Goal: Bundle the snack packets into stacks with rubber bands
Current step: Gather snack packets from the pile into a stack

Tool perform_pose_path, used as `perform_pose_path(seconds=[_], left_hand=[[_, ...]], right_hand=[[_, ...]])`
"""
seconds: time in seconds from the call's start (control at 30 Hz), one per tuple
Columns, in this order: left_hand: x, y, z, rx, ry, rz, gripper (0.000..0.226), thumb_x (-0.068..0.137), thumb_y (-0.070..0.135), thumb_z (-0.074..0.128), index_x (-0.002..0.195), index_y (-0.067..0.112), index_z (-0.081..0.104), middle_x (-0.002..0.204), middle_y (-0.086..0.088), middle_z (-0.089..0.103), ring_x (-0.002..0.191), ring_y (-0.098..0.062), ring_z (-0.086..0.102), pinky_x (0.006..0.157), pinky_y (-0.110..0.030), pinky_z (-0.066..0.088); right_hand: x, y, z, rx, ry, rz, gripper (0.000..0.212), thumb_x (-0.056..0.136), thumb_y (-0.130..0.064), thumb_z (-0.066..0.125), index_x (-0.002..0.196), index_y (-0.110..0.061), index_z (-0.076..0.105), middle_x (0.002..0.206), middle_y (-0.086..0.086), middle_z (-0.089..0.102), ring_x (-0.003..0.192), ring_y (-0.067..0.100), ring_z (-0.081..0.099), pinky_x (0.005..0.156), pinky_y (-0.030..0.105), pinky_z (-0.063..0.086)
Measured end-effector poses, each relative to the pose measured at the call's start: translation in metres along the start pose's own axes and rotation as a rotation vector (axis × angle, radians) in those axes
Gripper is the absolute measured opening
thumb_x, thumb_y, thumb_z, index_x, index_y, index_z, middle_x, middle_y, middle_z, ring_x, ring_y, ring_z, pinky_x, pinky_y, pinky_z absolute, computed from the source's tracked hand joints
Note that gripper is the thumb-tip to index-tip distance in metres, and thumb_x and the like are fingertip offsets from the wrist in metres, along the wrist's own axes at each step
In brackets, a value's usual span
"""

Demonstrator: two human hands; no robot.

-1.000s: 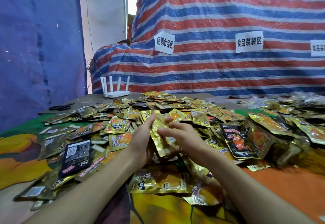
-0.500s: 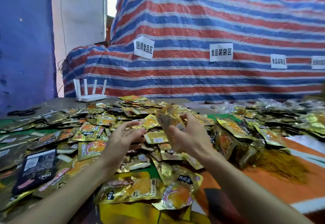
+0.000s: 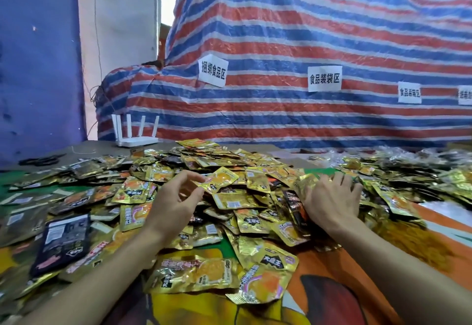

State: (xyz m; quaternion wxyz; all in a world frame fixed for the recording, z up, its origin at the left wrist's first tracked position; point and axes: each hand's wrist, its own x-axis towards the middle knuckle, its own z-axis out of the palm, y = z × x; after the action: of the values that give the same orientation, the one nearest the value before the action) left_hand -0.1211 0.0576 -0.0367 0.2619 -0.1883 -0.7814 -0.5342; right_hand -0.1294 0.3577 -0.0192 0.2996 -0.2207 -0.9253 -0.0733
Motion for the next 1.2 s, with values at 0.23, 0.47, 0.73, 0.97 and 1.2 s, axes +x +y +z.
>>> perform_pose_path(seconds=[0.23,0.47,0.73,0.97,1.2], left_hand=[[0.016,-0.004,-0.024,0.639,-0.103,-0.137,0.032,0.083,0.019,0.064,0.113,0.029,0.057,0.117,0.002,0.055,0.11,-0.019,0.052,0.1,-0.048,0.045],[0.012,-0.01,-0.024,0.901,-0.669,-0.346,0.079,0.075,0.047,0.053,0.148,0.027,0.033,0.148,-0.007,0.034,0.14,-0.029,0.029,0.114,-0.047,0.025],[0.011,-0.013,-0.022,0.87,-0.725,-0.309,0.106,0.067,0.068,0.065,0.152,0.022,0.022,0.153,-0.004,0.03,0.142,-0.027,0.028,0.12,-0.048,0.015],[0.016,-0.009,-0.019,0.874,-0.666,-0.305,0.084,0.069,0.055,0.078,0.136,0.018,0.042,0.127,-0.001,0.051,0.112,-0.021,0.054,0.095,-0.043,0.052],[0.014,-0.006,-0.014,1.041,-0.587,-0.173,0.033,0.083,0.011,0.059,0.112,0.016,0.043,0.097,-0.004,0.052,0.089,-0.024,0.056,0.061,-0.034,0.045]], right_hand=[[-0.012,-0.039,-0.022,0.416,0.058,-0.309,0.048,0.093,-0.044,0.052,0.132,-0.016,0.057,0.135,0.009,0.057,0.124,0.029,0.048,0.104,0.046,0.04],[-0.026,-0.099,-0.016,0.42,-0.712,-0.546,0.083,0.079,-0.043,0.055,0.154,-0.023,0.026,0.152,0.014,0.034,0.139,0.035,0.033,0.112,0.056,0.034],[-0.038,-0.111,0.004,0.342,-0.409,-0.481,0.035,0.095,-0.022,0.049,0.13,-0.015,0.049,0.128,0.011,0.053,0.122,0.033,0.046,0.104,0.048,0.042],[-0.044,-0.103,-0.001,0.561,-0.146,-0.41,0.034,0.089,-0.007,0.054,0.118,-0.019,0.067,0.103,0.004,0.072,0.096,0.027,0.065,0.074,0.038,0.056],[-0.043,-0.102,-0.005,0.88,0.014,-0.324,0.009,0.098,-0.018,0.057,0.099,-0.011,0.062,0.084,0.004,0.067,0.072,0.029,0.062,0.06,0.038,0.051]])
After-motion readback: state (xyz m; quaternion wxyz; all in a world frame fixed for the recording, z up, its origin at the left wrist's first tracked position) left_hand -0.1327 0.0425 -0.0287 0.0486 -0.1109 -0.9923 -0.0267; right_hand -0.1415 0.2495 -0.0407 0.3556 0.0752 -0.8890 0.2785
